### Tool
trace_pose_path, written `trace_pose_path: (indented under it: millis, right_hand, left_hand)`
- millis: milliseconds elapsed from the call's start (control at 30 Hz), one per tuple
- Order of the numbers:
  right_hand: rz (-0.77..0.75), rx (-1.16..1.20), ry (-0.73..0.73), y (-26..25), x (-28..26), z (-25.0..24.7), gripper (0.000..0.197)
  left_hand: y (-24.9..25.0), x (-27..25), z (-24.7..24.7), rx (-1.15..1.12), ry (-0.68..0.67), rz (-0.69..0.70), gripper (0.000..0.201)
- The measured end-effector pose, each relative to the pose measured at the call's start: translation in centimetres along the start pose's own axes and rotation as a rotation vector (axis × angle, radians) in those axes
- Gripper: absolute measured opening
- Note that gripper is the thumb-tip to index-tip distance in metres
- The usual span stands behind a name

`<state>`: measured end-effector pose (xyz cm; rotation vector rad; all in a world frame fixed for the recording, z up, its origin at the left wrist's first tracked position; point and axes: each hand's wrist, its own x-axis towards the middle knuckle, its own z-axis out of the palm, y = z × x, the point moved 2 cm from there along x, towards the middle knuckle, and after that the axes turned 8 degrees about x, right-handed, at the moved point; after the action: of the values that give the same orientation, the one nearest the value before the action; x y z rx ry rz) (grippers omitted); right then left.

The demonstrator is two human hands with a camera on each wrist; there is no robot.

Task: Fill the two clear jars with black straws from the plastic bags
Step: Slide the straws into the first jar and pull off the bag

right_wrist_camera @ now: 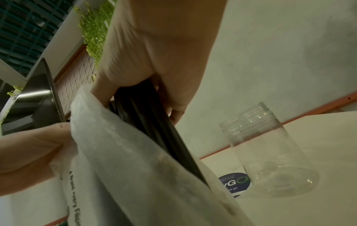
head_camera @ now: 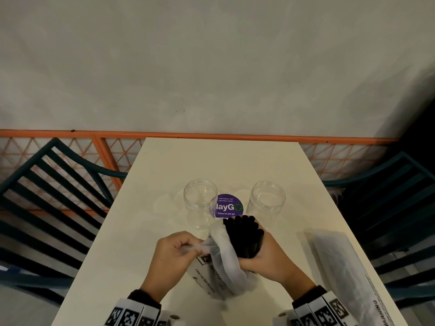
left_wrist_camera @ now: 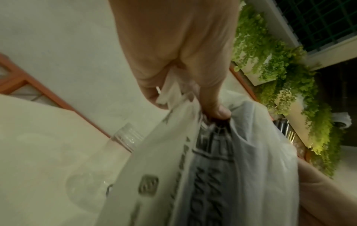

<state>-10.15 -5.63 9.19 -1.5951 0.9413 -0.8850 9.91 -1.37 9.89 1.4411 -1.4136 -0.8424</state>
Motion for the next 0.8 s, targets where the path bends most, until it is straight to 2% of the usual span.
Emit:
trace_pose_path:
  millis: [100, 167, 233, 333, 433, 500, 567, 633, 700, 800]
  right_hand:
    - [-0.008, 0.042, 0.035, -0.1, 0.0, -0.4, 0.062]
    - [0.035, 0.086, 0.025, 0.2, -0.1, -0.5, 0.066]
    - [0.087, 0.12, -0.015, 0.8, -0.2, -0.4, 0.073]
    - [0.129, 0.101, -0.13, 1.4, -0.3, -0.1, 0.09]
    - [0.162, 0.079, -0.193, 2.3, -0.6, 0.1, 0.102]
    - [0.189, 0.056, -0.196, 2.7, -0.6, 0.1, 0.107]
    - [0.192, 0.029, -0.206, 2.9, -0.7, 0.0, 0.106]
    - [0.195, 0.011, -0.243, 3.1, -0.7, 0.1, 0.103]
    - [0.23, -0.006, -0.278, 3.5, -0.8, 0.3, 0.101]
    - [0.299, -0.053, -0.33, 4.5, -0.7, 0.6, 0.099]
  left_hand:
    - [-0.7, -0.3, 0.4, -0.072, -0.012, 0.007, 0.009]
    - [-1.5, -0.5, 0.8, -0.1, -0.082, -0.032, 0.02]
    - [-1.8, -0.5, 0.9, -0.125, -0.13, -0.08, 0.02]
    - [-1.7, -0.2, 0.7, -0.137, -0.151, -0.08, 0.004]
    - [-1.6, -0.1, 0.4, -0.086, -0.253, 0.034, 0.049]
    - [-1.3, -0.1, 0.2, 0.011, -0.295, 0.133, 0.054]
    - [-1.0, 0.0, 0.2, -0.037, -0.258, 0.13, 0.047]
    - [-1.7, 0.1, 0.3, -0.142, -0.143, 0.045, 0.039]
    - [-2.5, 0.2, 0.7, -0.16, -0.03, -0.003, 0.022]
    - [-3.1, 0.0, 1.2, -0.161, -0.001, -0.01, 0.015]
